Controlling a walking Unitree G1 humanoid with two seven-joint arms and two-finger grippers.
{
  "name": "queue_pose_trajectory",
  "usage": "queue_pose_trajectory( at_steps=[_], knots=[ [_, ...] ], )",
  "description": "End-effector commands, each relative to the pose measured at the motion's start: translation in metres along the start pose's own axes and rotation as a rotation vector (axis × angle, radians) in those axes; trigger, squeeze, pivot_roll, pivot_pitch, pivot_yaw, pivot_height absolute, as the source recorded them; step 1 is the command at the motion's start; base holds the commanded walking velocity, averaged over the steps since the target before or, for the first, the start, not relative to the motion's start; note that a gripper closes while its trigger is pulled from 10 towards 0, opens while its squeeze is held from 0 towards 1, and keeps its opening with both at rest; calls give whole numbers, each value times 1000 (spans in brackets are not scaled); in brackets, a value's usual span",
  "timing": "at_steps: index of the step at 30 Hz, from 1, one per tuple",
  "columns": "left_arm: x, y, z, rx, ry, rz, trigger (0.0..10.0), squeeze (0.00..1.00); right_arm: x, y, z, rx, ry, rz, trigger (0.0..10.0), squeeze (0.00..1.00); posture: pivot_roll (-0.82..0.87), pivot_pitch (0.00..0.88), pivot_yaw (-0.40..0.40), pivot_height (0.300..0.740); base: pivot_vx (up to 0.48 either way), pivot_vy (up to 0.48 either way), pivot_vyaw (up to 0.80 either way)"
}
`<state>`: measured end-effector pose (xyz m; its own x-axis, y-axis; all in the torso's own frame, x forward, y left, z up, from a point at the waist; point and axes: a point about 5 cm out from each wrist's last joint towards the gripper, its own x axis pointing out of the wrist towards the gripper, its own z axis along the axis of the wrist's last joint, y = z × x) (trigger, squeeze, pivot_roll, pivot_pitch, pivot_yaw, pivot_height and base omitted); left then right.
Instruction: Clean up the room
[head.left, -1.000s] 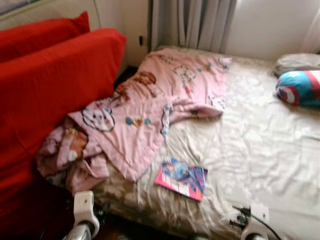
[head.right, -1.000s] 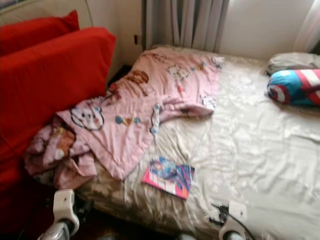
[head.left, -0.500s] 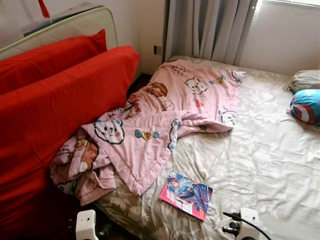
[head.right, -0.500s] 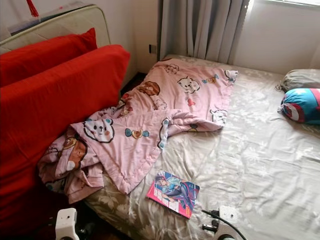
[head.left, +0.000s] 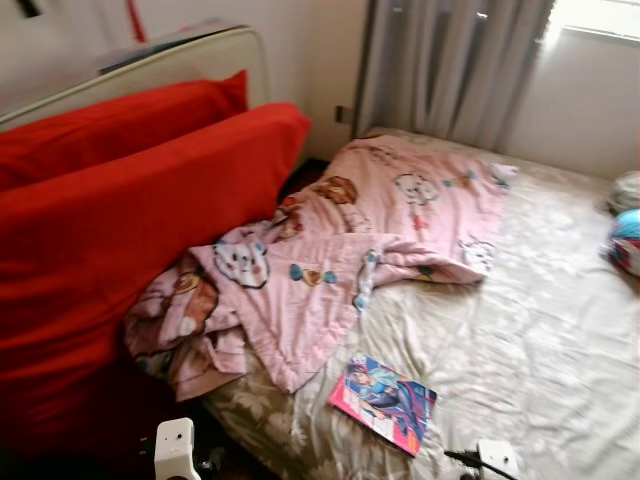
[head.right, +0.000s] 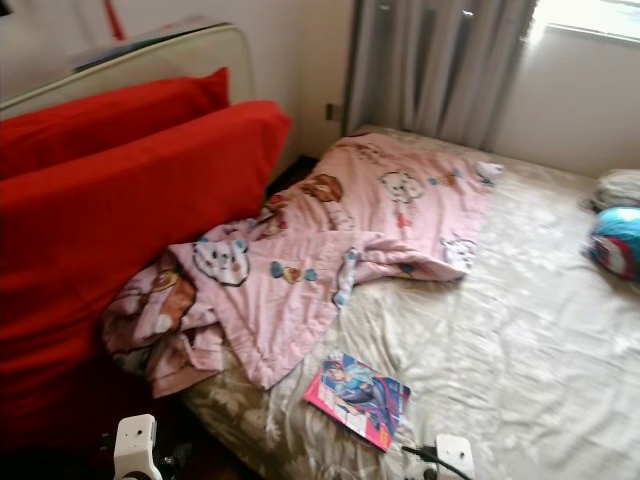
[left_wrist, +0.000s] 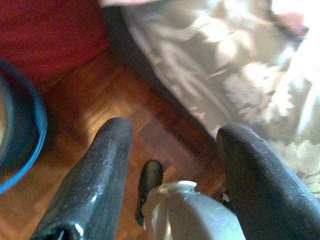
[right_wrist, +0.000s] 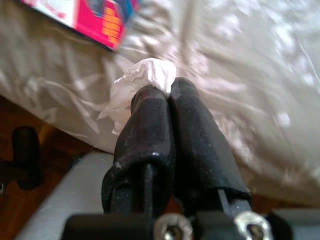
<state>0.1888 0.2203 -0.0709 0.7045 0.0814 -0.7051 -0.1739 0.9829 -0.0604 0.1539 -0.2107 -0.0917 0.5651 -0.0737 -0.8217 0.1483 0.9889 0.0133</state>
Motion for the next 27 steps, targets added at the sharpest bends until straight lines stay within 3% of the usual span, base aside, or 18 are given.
queue_pose_trajectory(
  at_steps=[1, 27],
  knots=[
    [-3, 4, -8, -4, 27, 19, 10000, 0, 0, 1, 0, -5, 7, 1, 10000, 0, 84, 0, -55, 740, 0, 0, 800],
    [-5, 9, -15, -15, 57, 42, 10000, 0, 1, 3, 3, 5, 11, -4, 10000, 0, 92, 0, -53, 740, 0, 0, 800]
  ],
)
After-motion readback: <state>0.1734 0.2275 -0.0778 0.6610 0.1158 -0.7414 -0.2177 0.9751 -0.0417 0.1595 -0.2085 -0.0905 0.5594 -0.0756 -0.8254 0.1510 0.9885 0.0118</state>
